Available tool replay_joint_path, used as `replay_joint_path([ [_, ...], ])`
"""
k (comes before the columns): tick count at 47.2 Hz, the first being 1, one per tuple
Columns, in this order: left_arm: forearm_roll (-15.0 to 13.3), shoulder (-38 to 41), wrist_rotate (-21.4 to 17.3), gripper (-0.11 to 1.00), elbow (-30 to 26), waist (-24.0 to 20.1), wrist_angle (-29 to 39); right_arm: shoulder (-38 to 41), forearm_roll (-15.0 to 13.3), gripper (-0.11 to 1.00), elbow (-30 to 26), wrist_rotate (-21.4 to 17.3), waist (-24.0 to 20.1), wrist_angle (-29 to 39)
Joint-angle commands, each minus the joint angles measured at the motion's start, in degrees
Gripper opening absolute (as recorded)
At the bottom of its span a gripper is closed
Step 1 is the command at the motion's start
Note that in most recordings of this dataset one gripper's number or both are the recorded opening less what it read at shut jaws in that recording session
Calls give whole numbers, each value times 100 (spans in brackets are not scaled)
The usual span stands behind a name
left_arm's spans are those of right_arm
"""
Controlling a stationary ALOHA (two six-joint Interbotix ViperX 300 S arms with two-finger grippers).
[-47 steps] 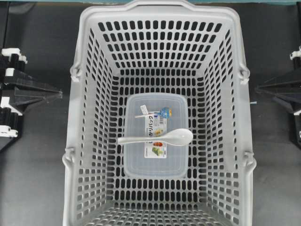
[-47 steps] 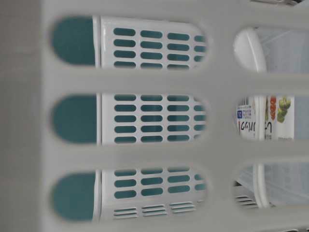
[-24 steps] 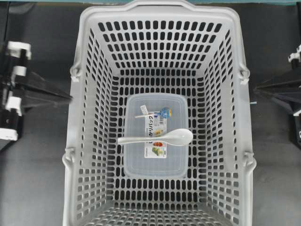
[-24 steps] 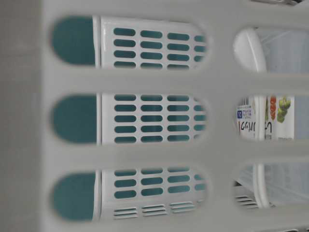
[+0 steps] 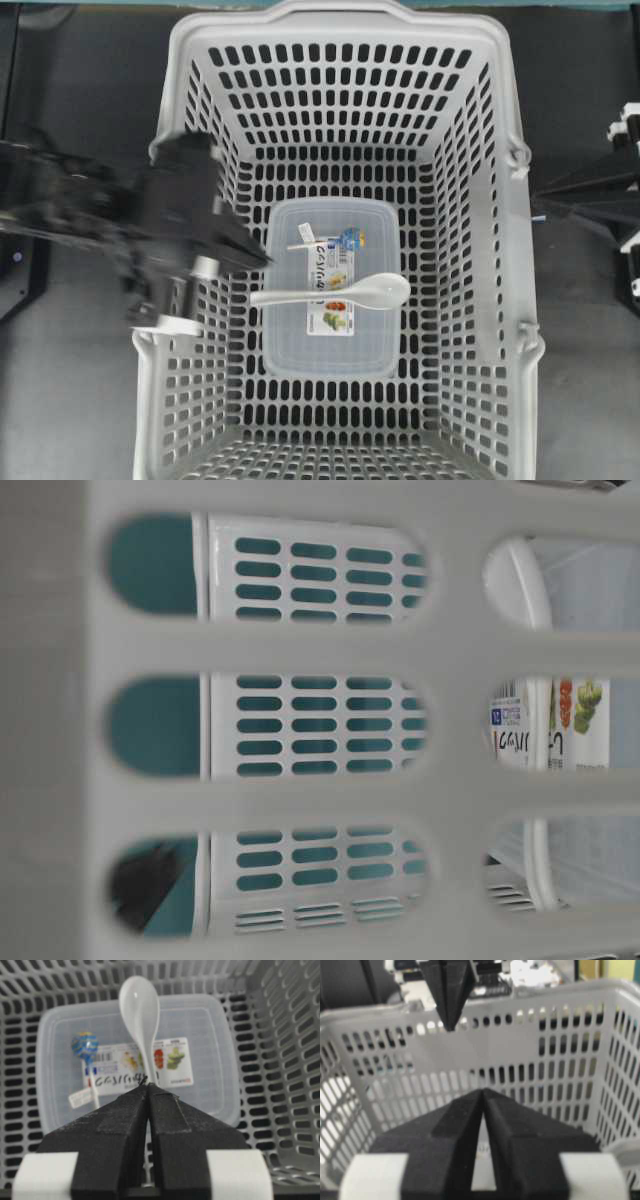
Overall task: Pick up the chinese spoon from the shopping basket with the left arm.
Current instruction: 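Lower the left gripper into the basket over the white spoon handle, then close the left gripper on the white spoon's handle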
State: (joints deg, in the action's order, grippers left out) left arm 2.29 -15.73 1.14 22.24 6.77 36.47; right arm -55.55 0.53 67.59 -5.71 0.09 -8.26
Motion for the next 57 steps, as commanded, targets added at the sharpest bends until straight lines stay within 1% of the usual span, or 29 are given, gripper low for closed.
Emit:
replay_joint_path([
  [1,26,413,18,5,-519,44,237,18,18,11,-105,-9,9,88],
  [4,18,668,26,18,-686,44,378,18,18,21,-105,-9,9,123],
  [8,26,976,88,42,-905,53,545,9,9,40,-105,9,0,123],
  [9,26,1055,114,50,-967,53,589,9,9,45,-105,18,0,123],
  [13,26,1380,272,74,-1213,53,747,-9,18,65,-105,18,-18,123],
  [15,26,1512,343,83,-1301,62,800,-9,18,72,-105,26,-18,105],
  [17,26,1626,387,89,-1354,62,835,-9,18,76,-105,26,-18,97],
  [19,26,1740,413,90,-1389,62,835,-18,18,77,-105,26,-18,105],
  [26,18,2109,527,86,-1389,79,826,-26,18,75,-105,35,0,105],
  [38,18,2584,527,85,-1397,79,782,-26,18,75,-105,44,0,114],
  [48,26,2707,536,85,-1380,70,606,-26,18,74,-79,35,0,123],
  [57,26,2830,527,83,-1292,70,598,-26,9,74,-44,35,0,123],
])
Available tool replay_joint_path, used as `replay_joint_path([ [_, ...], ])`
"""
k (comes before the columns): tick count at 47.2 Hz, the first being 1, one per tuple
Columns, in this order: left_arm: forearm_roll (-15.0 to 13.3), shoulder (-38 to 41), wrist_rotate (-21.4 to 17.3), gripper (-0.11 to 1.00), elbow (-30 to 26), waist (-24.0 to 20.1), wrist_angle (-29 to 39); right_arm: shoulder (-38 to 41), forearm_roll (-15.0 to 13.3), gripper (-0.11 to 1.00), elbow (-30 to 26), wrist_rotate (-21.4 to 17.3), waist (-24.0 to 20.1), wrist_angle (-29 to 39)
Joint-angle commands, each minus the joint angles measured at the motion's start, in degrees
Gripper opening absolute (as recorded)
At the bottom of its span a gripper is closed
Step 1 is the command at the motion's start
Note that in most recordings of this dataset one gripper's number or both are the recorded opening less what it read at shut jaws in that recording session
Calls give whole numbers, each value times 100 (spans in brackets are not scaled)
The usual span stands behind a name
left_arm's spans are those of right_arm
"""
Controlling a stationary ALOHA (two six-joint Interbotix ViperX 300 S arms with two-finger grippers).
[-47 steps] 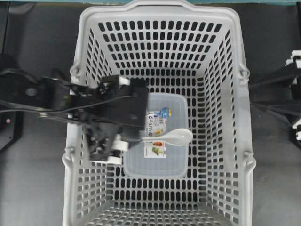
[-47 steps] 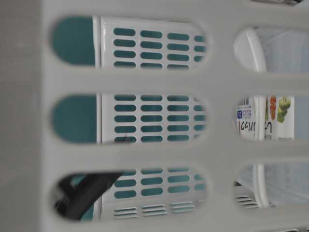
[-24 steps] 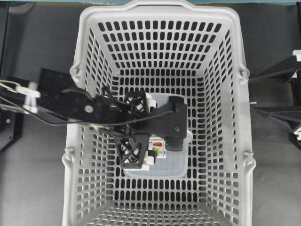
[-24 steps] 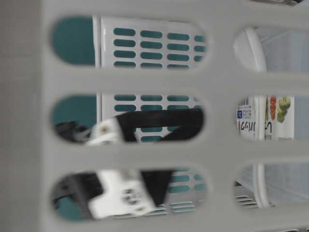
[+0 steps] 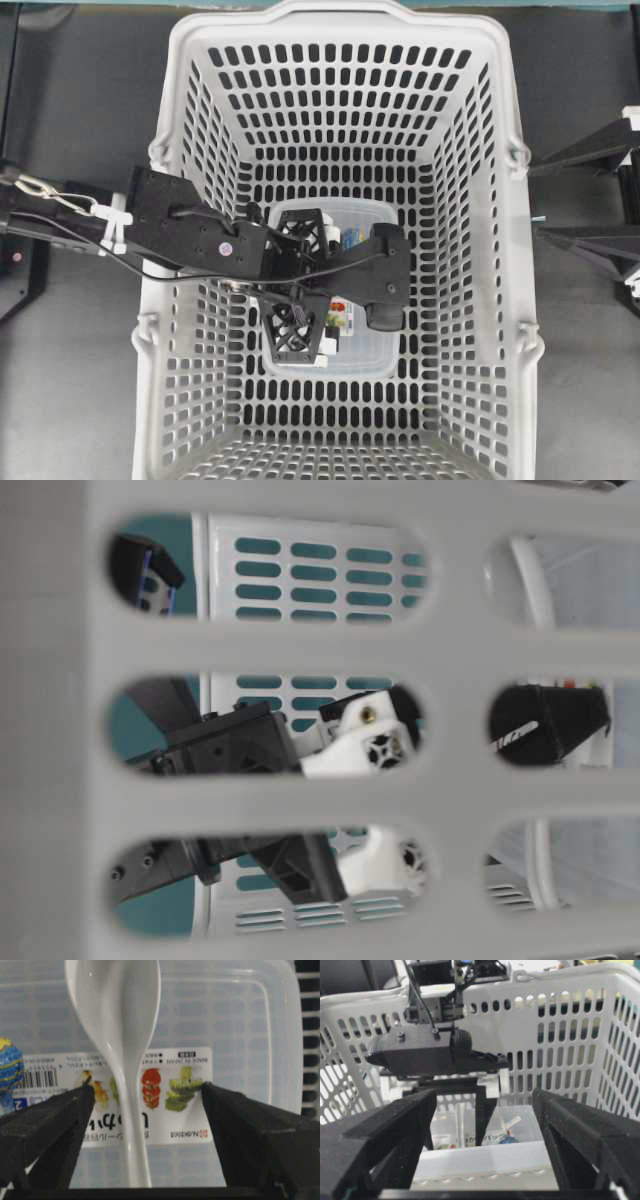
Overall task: Pick up the chinese spoon from the shopping basket with the left arm.
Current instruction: 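Close the left gripper on the white spoon's handle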
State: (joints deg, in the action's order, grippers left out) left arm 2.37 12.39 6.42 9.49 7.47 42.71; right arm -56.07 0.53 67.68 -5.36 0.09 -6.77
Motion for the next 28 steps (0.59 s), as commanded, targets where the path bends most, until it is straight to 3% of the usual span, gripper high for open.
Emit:
replay_joint_path([
  [1,9,18,9,83,-18,0,-26,26,9,74,-44,0,0,-26],
  [6,18,18,0,71,-35,-9,-62,26,18,74,-44,0,0,-26],
  [16,18,0,-18,15,-35,-9,-62,26,9,74,-26,-9,9,-18],
  [28,18,-334,-26,14,-343,-9,123,18,18,74,-18,-18,18,-9],
])
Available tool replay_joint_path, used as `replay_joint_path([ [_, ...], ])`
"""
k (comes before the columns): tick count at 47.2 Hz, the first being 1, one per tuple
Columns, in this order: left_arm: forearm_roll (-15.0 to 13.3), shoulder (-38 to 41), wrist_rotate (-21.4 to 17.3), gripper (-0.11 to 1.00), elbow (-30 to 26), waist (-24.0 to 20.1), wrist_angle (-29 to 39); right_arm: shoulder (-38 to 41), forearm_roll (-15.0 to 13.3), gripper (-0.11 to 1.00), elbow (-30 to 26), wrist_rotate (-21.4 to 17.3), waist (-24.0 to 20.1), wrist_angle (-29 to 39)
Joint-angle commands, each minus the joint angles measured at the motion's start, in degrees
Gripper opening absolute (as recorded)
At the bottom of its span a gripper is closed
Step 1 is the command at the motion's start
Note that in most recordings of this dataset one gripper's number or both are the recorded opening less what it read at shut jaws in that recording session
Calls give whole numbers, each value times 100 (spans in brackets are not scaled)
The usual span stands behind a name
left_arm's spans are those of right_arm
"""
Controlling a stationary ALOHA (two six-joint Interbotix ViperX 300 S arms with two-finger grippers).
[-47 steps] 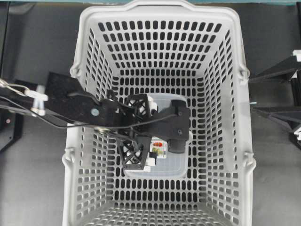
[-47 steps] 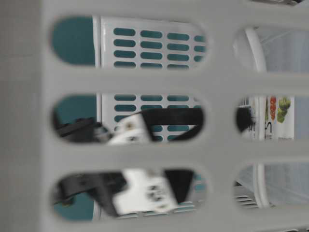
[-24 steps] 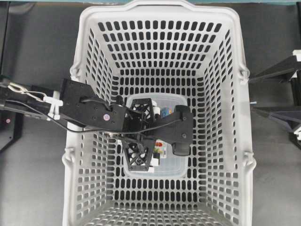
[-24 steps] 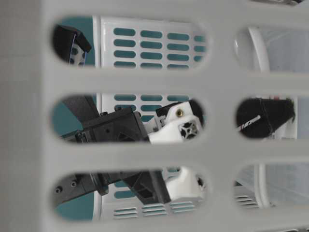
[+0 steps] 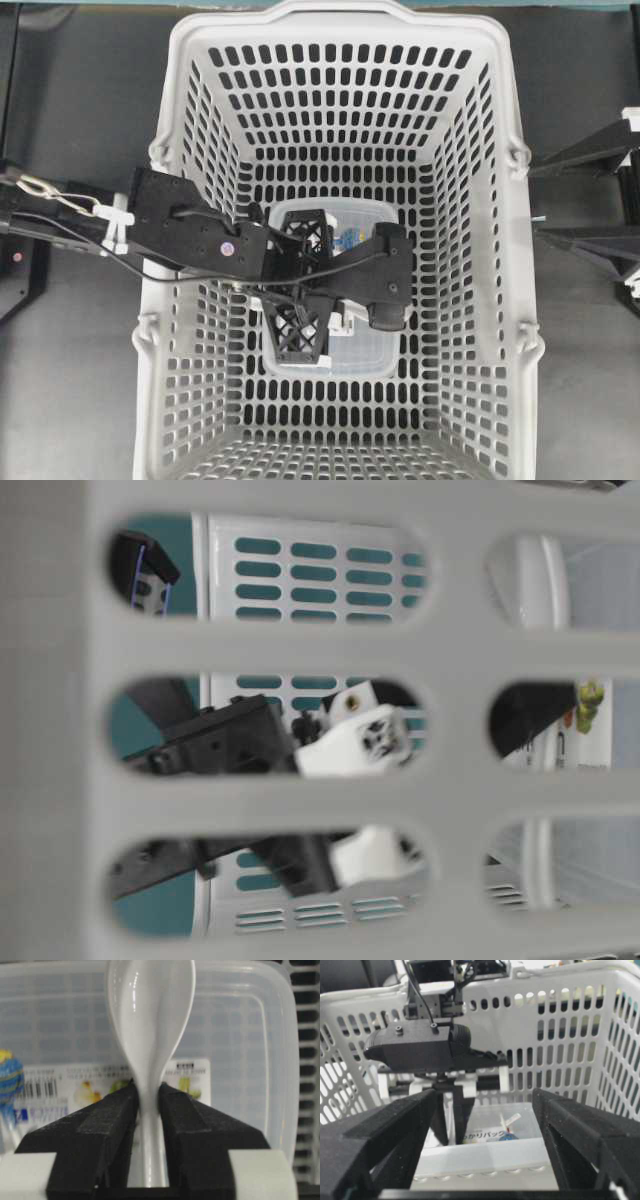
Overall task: Pick up the chinese spoon from the shopping basket with the left arm.
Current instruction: 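Close the left gripper on the white spoon's handle, then lift the white spoon upward with the left gripper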
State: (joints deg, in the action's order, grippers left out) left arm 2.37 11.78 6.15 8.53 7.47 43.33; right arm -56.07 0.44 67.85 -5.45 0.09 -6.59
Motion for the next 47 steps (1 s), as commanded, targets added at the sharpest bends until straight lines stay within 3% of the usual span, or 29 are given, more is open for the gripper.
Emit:
replay_joint_path([
  [1,18,-316,0,14,-308,-9,97,26,18,74,-44,-9,18,-26],
  [26,18,-817,-26,14,-2443,-35,2347,-26,18,74,-35,-18,26,-26],
  [47,18,-773,-18,14,-2505,-62,2399,-53,26,74,-35,-18,35,-53],
])
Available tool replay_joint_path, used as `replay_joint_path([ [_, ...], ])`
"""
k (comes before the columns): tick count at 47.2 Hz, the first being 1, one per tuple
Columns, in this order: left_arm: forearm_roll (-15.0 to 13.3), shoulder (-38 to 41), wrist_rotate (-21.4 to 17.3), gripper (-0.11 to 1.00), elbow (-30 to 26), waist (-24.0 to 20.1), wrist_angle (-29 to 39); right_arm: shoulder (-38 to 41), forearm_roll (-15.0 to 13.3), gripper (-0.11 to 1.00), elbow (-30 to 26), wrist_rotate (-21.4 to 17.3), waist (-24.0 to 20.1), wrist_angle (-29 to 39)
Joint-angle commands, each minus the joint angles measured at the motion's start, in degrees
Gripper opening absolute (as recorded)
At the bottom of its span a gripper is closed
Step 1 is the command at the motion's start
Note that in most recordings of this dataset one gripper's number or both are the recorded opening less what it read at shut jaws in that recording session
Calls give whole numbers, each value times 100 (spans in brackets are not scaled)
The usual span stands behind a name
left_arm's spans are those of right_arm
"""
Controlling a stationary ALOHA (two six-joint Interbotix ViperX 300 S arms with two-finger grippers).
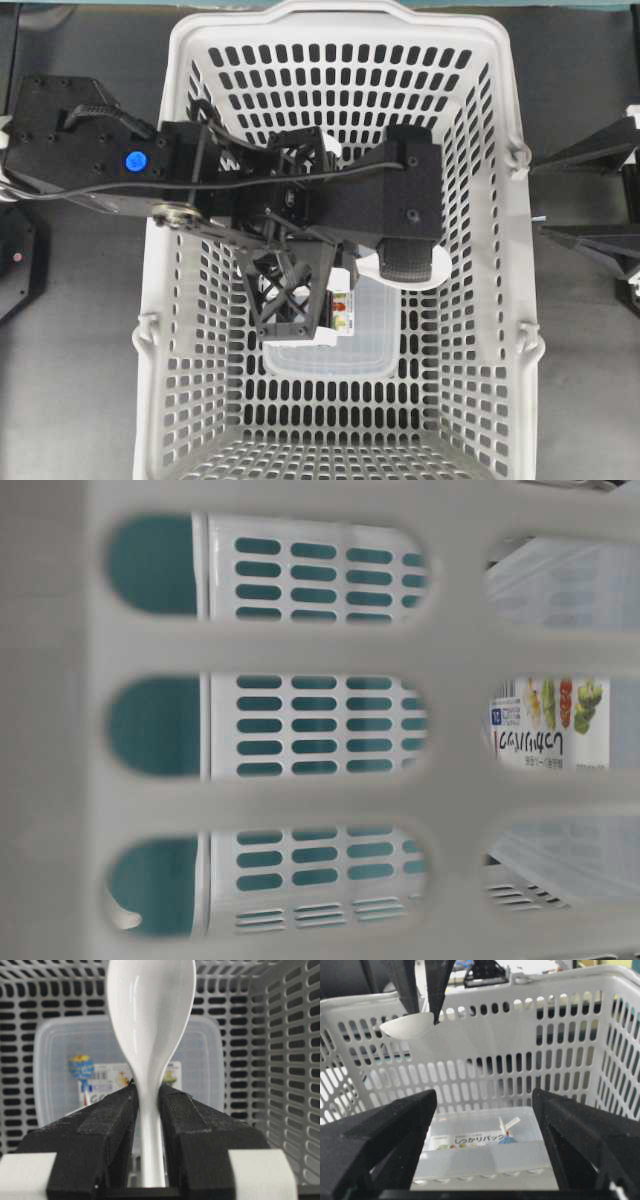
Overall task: Pick up the chinese spoon from the shopping basket with the left arm.
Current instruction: 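Lift the white spoon upward with the left gripper, then hold the white spoon raised above the container with the left gripper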
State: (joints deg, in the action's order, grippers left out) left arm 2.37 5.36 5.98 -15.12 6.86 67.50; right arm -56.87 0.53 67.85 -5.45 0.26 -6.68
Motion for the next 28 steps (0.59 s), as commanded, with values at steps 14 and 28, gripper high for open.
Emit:
replay_joint_path([
  [14,18,-105,-26,14,-123,-9,-18,26,18,74,-44,-26,9,-26],
  [28,18,-105,-35,14,-123,-9,-18,26,18,74,-35,-26,9,-18],
])
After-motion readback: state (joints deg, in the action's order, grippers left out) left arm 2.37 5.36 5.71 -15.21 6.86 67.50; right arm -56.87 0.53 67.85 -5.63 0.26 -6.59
